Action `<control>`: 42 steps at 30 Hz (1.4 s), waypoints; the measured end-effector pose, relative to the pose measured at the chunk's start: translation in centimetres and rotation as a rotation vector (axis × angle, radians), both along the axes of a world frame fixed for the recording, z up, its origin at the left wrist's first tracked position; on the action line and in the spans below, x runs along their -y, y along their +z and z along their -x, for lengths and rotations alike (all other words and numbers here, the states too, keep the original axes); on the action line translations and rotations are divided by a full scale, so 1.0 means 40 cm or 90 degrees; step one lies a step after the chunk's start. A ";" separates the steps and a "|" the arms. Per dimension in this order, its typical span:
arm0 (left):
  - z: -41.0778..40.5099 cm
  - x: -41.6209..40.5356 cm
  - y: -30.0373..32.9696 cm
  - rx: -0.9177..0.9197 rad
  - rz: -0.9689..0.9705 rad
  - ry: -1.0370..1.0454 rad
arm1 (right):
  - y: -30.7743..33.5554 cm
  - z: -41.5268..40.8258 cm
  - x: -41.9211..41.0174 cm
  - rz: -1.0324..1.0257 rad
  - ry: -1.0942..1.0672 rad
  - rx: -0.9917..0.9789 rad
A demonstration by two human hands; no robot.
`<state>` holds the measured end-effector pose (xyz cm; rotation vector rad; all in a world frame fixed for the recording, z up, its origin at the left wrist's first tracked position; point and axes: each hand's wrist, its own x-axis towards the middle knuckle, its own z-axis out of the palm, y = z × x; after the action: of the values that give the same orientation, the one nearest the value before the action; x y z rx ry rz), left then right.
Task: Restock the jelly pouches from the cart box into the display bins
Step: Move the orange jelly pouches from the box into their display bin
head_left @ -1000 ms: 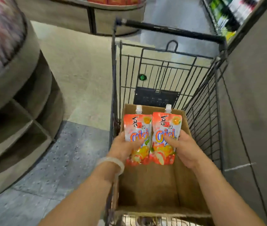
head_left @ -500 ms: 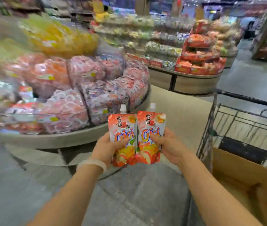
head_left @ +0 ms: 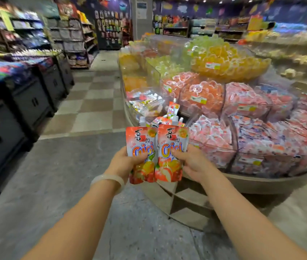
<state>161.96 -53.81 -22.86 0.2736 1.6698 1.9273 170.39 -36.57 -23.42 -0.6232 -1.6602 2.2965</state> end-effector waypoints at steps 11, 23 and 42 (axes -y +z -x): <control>0.517 -0.214 0.047 -0.014 -0.017 0.018 | 0.033 0.539 -0.224 -0.014 0.000 -0.038; 0.822 -0.591 -0.026 -0.019 0.030 -0.123 | -0.012 0.703 -0.558 -0.073 -0.334 -0.030; 1.148 -0.865 -0.133 0.059 -0.002 -0.406 | -0.221 0.865 -0.762 -0.009 -0.390 0.397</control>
<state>116.04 -19.22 -28.20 0.6232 1.3066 1.4350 135.77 -6.09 -32.26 -1.6975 -1.3992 1.7260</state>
